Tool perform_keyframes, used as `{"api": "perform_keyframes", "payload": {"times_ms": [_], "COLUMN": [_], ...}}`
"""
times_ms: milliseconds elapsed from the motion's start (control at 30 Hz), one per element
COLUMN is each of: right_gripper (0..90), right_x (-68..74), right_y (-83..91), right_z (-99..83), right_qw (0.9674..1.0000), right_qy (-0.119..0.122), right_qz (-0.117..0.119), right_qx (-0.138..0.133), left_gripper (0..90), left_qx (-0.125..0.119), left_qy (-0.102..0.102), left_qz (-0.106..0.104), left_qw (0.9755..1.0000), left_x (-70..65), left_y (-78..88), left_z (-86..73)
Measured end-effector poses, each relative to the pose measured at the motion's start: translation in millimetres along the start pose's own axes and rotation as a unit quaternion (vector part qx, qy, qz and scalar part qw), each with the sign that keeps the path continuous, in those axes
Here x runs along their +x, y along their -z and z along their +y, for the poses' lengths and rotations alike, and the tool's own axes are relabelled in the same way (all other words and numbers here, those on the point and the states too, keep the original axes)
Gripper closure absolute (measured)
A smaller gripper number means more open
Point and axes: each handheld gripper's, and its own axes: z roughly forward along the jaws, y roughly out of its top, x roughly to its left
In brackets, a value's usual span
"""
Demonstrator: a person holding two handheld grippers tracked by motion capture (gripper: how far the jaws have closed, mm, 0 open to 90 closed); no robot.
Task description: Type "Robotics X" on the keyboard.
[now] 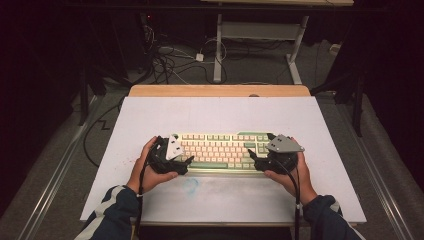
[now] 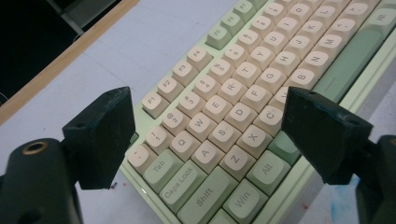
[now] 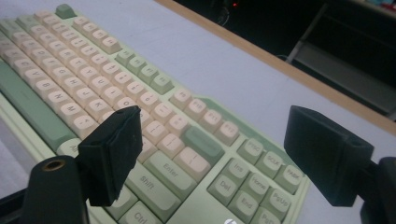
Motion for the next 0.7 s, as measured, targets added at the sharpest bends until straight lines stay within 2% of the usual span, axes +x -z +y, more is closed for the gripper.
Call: {"api": "perform_keyframes", "payload": {"times_ms": [233,300,533,700], "right_gripper": [20.2,20.2,20.5,20.6], "right_x": [-0.1,0.6,1.0,0.6], "right_y": [6.9,10.0,22.6,30.3], "right_z": [1.8,2.3,3.3,2.1], "right_qw": [0.9999,0.9999,0.9998,0.9997], "right_qy": [0.000,0.002,0.007,0.006], "right_qz": [-0.009,-0.011,-0.012,-0.012], "right_qx": [-0.005,-0.008,-0.016,-0.019], "left_gripper": [16.2,16.1,16.1,16.1], "left_qx": [-0.010,-0.015,-0.017,-0.017], "left_qy": [-0.006,-0.001,-0.010,-0.017], "left_qz": [-0.001,-0.004,0.009,0.008], "left_qw": [0.9999,0.9999,0.9998,0.9997], "left_x": [-1.8,-2.0,-2.4,-3.0], "left_y": [7.9,10.4,17.3,24.3], "left_z": [3.8,5.8,5.6,4.3]}}
